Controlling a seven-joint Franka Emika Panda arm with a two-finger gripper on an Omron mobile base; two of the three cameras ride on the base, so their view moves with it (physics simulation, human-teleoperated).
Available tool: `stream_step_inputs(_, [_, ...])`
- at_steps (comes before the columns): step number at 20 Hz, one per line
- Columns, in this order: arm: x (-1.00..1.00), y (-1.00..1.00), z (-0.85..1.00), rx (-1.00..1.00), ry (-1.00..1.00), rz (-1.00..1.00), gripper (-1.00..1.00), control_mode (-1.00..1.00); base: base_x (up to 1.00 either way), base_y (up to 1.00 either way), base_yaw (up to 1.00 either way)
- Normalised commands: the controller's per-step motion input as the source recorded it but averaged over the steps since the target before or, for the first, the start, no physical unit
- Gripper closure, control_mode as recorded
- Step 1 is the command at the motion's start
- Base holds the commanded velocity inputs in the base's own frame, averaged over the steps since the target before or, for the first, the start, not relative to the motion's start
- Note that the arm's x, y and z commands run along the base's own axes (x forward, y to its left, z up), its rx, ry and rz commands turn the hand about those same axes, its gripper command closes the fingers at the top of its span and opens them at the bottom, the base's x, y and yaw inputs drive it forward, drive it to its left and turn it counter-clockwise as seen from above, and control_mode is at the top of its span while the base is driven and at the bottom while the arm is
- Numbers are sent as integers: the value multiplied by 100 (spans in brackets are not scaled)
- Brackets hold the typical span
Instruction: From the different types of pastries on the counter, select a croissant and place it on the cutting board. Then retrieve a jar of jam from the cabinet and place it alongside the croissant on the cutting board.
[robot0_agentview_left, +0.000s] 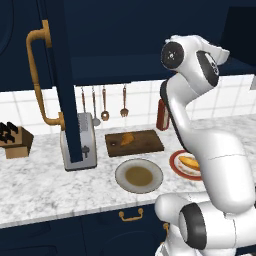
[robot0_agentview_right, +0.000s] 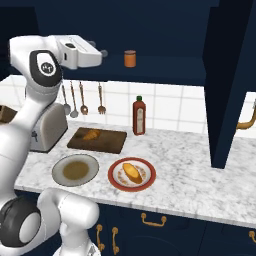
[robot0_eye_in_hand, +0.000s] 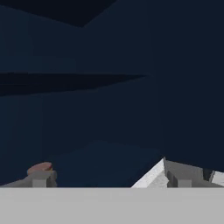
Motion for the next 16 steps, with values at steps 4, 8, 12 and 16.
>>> stream_step_inputs(4, [0, 0, 0, 0, 4, 2, -100, -100, 0, 0, 0])
stream_step_inputs(8, [26, 9, -1, 0, 16, 21, -100, -100, 0, 0, 0])
stream_step_inputs(12, [4, 0, -4, 0, 3, 8, -100, -100, 0, 0, 0])
stream_step_inputs(16, [39, 0, -51, 3, 5, 13, -100, -100, 0, 0, 0])
